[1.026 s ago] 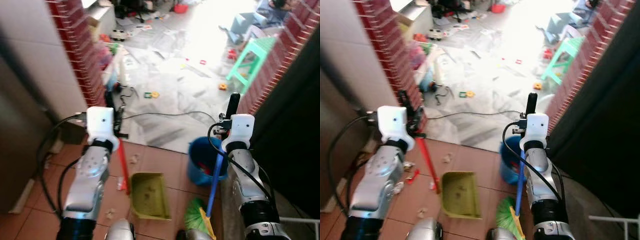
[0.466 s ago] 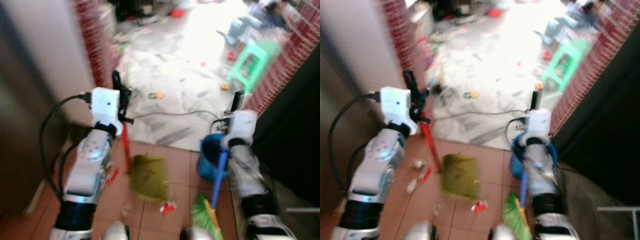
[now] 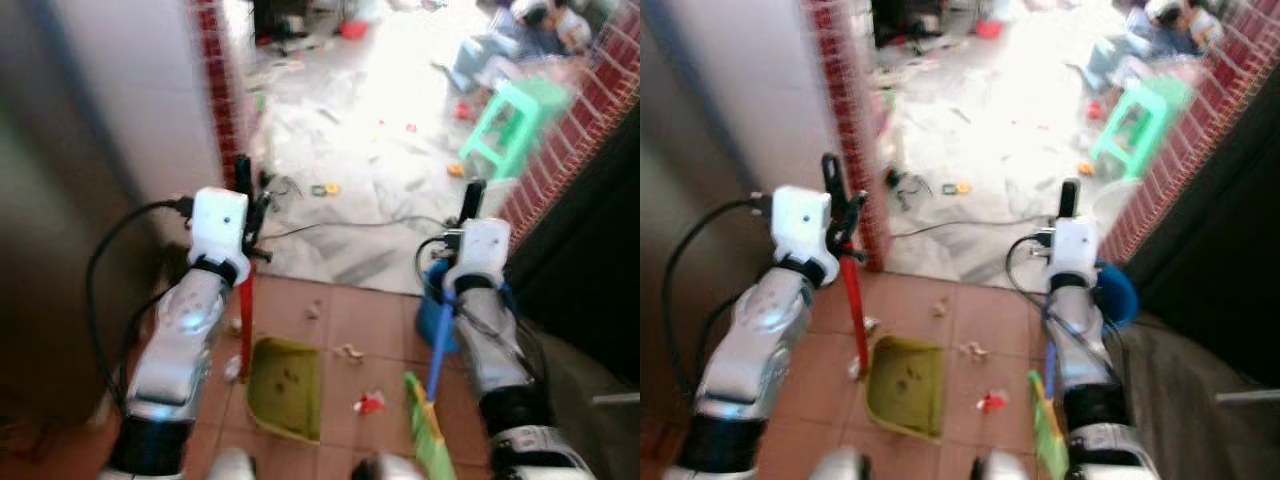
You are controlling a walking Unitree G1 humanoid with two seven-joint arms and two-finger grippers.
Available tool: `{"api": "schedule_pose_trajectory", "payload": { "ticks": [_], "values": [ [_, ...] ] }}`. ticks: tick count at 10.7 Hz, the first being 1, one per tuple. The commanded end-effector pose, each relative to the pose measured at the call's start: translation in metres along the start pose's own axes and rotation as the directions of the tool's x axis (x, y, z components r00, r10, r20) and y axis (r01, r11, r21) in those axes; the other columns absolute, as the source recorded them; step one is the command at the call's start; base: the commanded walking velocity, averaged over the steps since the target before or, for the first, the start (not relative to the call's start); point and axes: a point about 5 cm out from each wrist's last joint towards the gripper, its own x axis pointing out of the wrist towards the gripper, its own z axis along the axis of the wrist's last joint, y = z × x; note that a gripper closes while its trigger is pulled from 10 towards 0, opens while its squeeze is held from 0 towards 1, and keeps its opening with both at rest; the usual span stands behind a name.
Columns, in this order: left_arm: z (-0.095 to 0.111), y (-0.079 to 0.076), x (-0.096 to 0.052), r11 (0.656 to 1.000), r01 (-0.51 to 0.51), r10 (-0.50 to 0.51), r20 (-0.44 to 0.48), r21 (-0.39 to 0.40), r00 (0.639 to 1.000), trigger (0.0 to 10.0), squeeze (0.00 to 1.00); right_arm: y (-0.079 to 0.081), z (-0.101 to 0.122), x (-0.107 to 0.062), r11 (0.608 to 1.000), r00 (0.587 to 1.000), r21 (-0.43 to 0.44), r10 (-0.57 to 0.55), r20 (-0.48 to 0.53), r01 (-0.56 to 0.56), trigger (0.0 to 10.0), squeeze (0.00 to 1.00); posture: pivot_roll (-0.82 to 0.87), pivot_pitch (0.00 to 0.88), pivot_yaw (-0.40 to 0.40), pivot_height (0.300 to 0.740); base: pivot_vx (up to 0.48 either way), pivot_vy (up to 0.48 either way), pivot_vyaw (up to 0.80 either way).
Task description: Sweep floor
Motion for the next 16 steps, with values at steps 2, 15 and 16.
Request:
{"api": "schedule_pose_trajectory", "payload": {
  "ticks": [2, 15, 16],
  "values": [
    [0.020, 0.011, -0.001, 0.995, -0.060, 0.052, 0.097, 0.076, 0.994, 10.0, 0.00, 0.002, 0.005, 0.003, 1.000, 1.000, 0.021, -0.005, 0.017, 0.005, 10.0, 0.00, 0.04, 0.057, -0.034, 0.740, 0.000, 0.000, 0.00],
    [-0.040, -0.039, 0.043, 0.993, -0.083, 0.079, 0.045, 0.090, 0.996, 10.0, 0.00, 0.004, 0.013, 0.008, 1.000, 0.999, 0.015, -0.027, 0.036, 0.026, 10.0, 0.00, -0.02, 0.074, -0.019, 0.740, 0.000, 0.000, 0.00],
    [-0.045, -0.052, 0.047, 0.997, -0.042, 0.041, 0.011, 0.071, 0.999, 10.0, 0.00, 0.003, 0.015, 0.009, 0.999, 0.999, 0.018, -0.032, 0.040, 0.031, 10.0, 0.00, -0.04, 0.074, -0.014, 0.740, 0.000, 0.000, 0.00]
  ]
}}
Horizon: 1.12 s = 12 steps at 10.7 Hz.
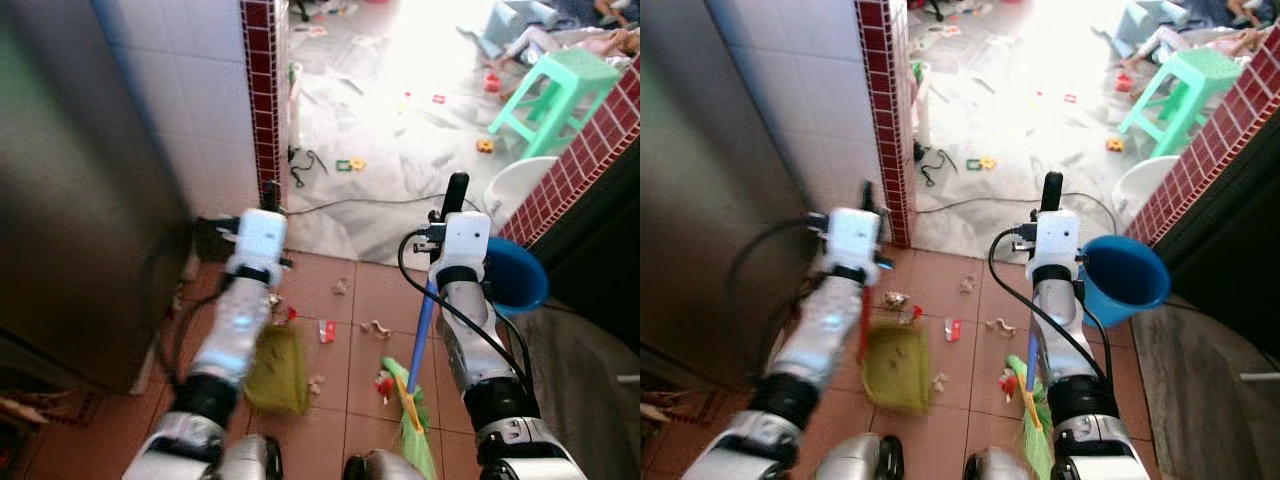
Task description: Sweep floor
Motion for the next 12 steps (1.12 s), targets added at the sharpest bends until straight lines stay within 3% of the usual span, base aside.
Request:
{"api": "schedule_pose_trajectory", "payload": {
  "ticks": [1, 4, 5, 6, 7, 9, 11, 12],
  "values": [
    [0.012, -0.005, 0.006, 1.000, 0.028, -0.028, 0.063, 0.012, 0.998, 10.0, 0.00, -0.005, 0.008, 0.004, 1.000, 0.999, 0.001, -0.018, 0.028, 0.018, 10.0, 0.00, -0.04, 0.074, -0.014, 0.740, 0.000, 0.000, 0.00],
    [-0.004, -0.010, 0.002, 1.000, 0.024, -0.024, 0.008, -0.013, 1.000, 10.0, 0.00, -0.004, 0.007, 0.004, 1.000, 1.000, 0.015, -0.026, 0.016, 0.026, 10.0, 0.00, -0.04, 0.079, -0.014, 0.740, 0.000, 0.000, 0.00],
    [-0.006, -0.013, 0.003, 0.998, 0.004, -0.004, -0.008, -0.063, 1.000, 10.0, 0.00, 0.001, 0.009, 0.005, 0.998, 1.000, 0.064, -0.020, 0.007, 0.020, 10.0, 0.00, -0.05, 0.082, -0.016, 0.740, 0.000, 0.000, 0.00],
    [-0.011, -0.017, 0.004, 0.996, -0.007, 0.004, -0.037, -0.092, 0.999, 10.0, 0.00, 0.007, 0.018, 0.010, 0.986, 1.000, 0.166, -0.022, -0.013, 0.024, 10.0, 0.00, -0.05, 0.082, -0.016, 0.740, 0.000, 0.000, 0.00],
    [-0.016, -0.018, 0.003, 0.996, -0.006, 0.001, -0.053, -0.088, 0.999, 10.0, 0.00, 0.008, 0.025, 0.012, 0.980, 1.000, 0.195, -0.025, -0.007, 0.026, 10.0, 0.00, -0.06, 0.077, -0.015, 0.740, 0.000, 0.000, 0.00],
    [-0.020, -0.017, 0.004, 0.991, -0.019, 0.007, -0.085, -0.134, 0.996, 10.0, 0.00, 0.020, 0.047, 0.020, 0.938, 0.999, 0.345, 0.031, 0.014, -0.034, 10.0, 0.00, -0.06, 0.072, -0.019, 0.740, 0.000, 0.000, 0.00],
    [-0.021, -0.019, 0.003, 0.991, -0.016, 0.004, -0.095, -0.135, 0.995, 10.0, 0.00, 0.026, 0.069, 0.024, 0.928, 0.993, 0.356, 0.090, 0.081, -0.113, 10.0, 0.00, -0.07, 0.067, -0.029, 0.740, 0.000, 0.000, 0.00],
    [-0.022, -0.019, 0.004, 0.990, -0.023, 0.008, -0.102, -0.141, 0.995, 10.0, 0.00, 0.027, 0.083, 0.027, 0.942, 0.981, 0.291, 0.131, 0.146, -0.169, 10.0, 0.00, -0.07, 0.065, -0.032, 0.740, 0.000, 0.000, 0.00]
  ]
}}
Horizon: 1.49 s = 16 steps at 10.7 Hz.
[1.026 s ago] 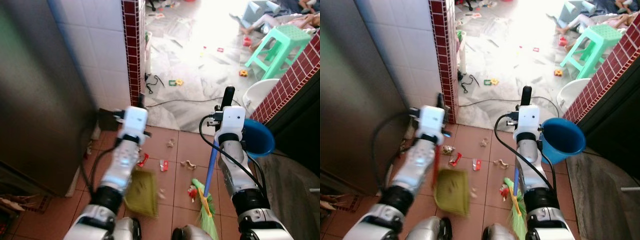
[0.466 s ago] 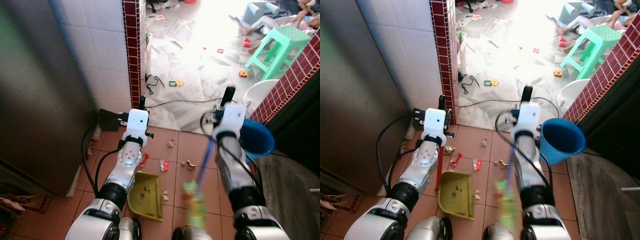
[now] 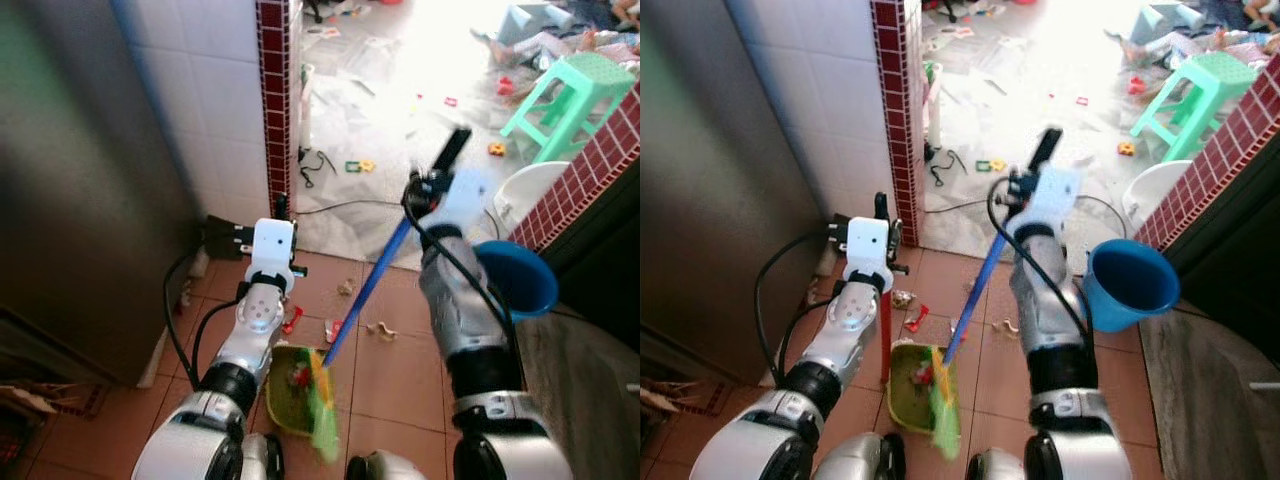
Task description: Sweep floor
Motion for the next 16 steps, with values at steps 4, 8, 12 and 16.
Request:
{"api": "schedule_pose_trajectory", "payload": {
  "ticks": [4, 8, 12, 16],
  "values": [
    [-0.009, -0.009, -0.003, 0.998, 0.024, -0.026, -0.050, -0.050, 0.998, 10.0, 0.00, -0.005, 0.058, 0.009, 0.967, 0.966, -0.246, 0.121, 0.228, -0.063, 10.0, 0.00, -0.07, 0.066, -0.031, 0.740, 0.000, 0.000, 0.00],
    [0.002, -0.009, 0.001, 0.994, 0.079, -0.078, 0.013, -0.073, 0.997, 10.0, 0.00, -0.024, 0.016, -0.013, 0.952, 0.991, -0.305, 0.041, 0.125, -0.001, 10.0, 0.00, -0.07, 0.069, -0.022, 0.740, 0.000, 0.000, 0.00],
    [0.000, -0.010, -0.006, 0.993, 0.110, -0.108, 0.047, -0.051, 0.993, 10.0, 0.00, -0.027, -0.014, -0.025, 0.989, 0.997, -0.124, -0.083, 0.001, 0.083, 10.0, 0.00, -0.06, 0.068, -0.020, 0.740, 0.000, 0.000, 0.00],
    [0.004, -0.015, -0.006, 0.986, 0.160, -0.158, 0.053, -0.034, 0.986, 10.0, 0.00, -0.028, -0.006, -0.020, 0.990, 0.997, -0.116, -0.078, 0.024, 0.080, 10.0, 0.00, -0.06, 0.074, -0.026, 0.740, 0.000, 0.000, 0.00]
  ]
}}
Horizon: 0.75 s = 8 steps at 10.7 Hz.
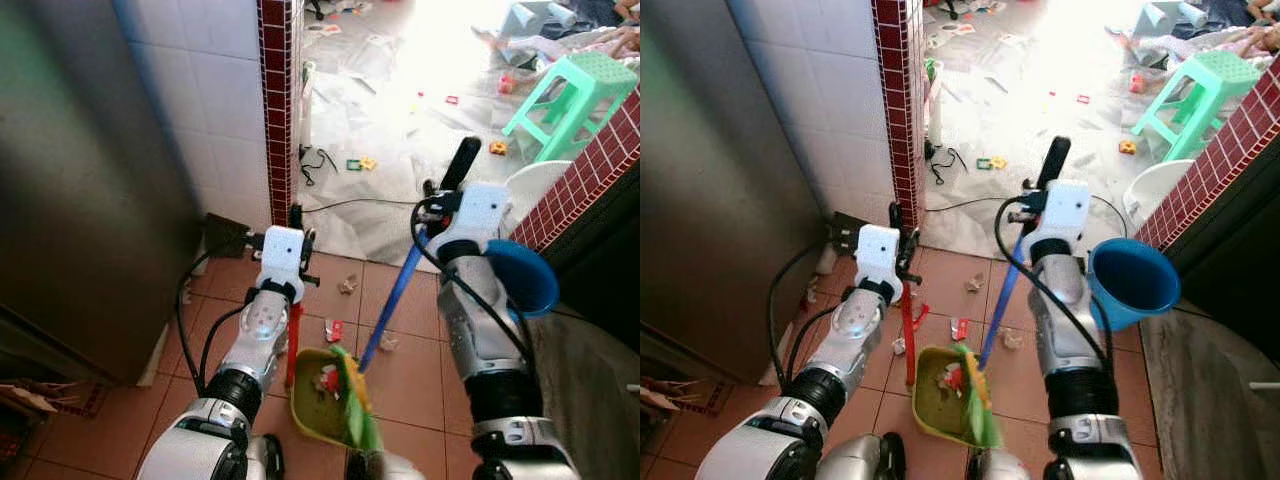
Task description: Sweep floor
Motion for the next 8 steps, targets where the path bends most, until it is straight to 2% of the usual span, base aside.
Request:
{"api": "schedule_pose_trajectory", "payload": {
  "ticks": [1, 3, 4, 5, 6, 8],
  "values": [
    [0.014, 0.005, 0.003, 1.000, 0.002, -0.004, 0.060, 0.031, 0.998, 10.0, 0.00, -0.006, 0.011, 0.004, 0.997, 0.999, -0.071, -0.013, 0.030, 0.015, 10.0, 0.00, -0.06, 0.089, -0.033, 0.740, 0.000, 0.000, 0.00],
    [0.009, 0.018, -0.007, 0.997, -0.017, 0.012, 0.065, 0.081, 0.998, 10.0, 0.00, -0.003, 0.019, 0.006, 0.991, 0.998, -0.136, 0.004, 0.056, 0.004, 10.0, 0.00, -0.06, 0.089, -0.035, 0.740, 0.000, 0.000, 0.00],
    [0.011, 0.024, -0.013, 0.996, -0.048, 0.041, 0.092, 0.077, 0.995, 10.0, 0.00, -0.004, 0.000, -0.002, 0.988, 1.000, -0.156, 0.000, 0.022, 0.003, 10.0, 0.00, -0.03, 0.071, -0.025, 0.740, 0.000, 0.000, 0.00],
    [0.022, 0.030, -0.015, 0.993, -0.059, 0.043, 0.146, 0.104, 0.988, 10.0, 0.00, -0.005, -0.008, -0.008, 0.985, 1.000, -0.173, -0.007, 0.015, 0.009, 10.0, 0.00, -0.03, 0.061, -0.013, 0.740, 0.000, 0.000, 0.00],
    [0.023, 0.038, -0.023, 0.993, -0.083, 0.069, 0.155, 0.087, 0.986, 10.0, 0.00, -0.009, -0.016, -0.015, 0.986, 0.999, -0.166, -0.034, 0.011, 0.036, 10.0, 0.00, -0.03, 0.032, 0.008, 0.740, 0.000, 0.000, 0.00],
    [0.018, 0.032, -0.034, 0.992, -0.009, -0.010, 0.145, 0.129, 0.989, 10.0, 0.00, -0.014, -0.027, -0.022, 0.983, 0.998, -0.171, -0.064, -0.002, 0.062, 10.0, 0.00, -0.02, 0.008, 0.019, 0.740, 0.000, 0.000, 0.00]
  ]
}}
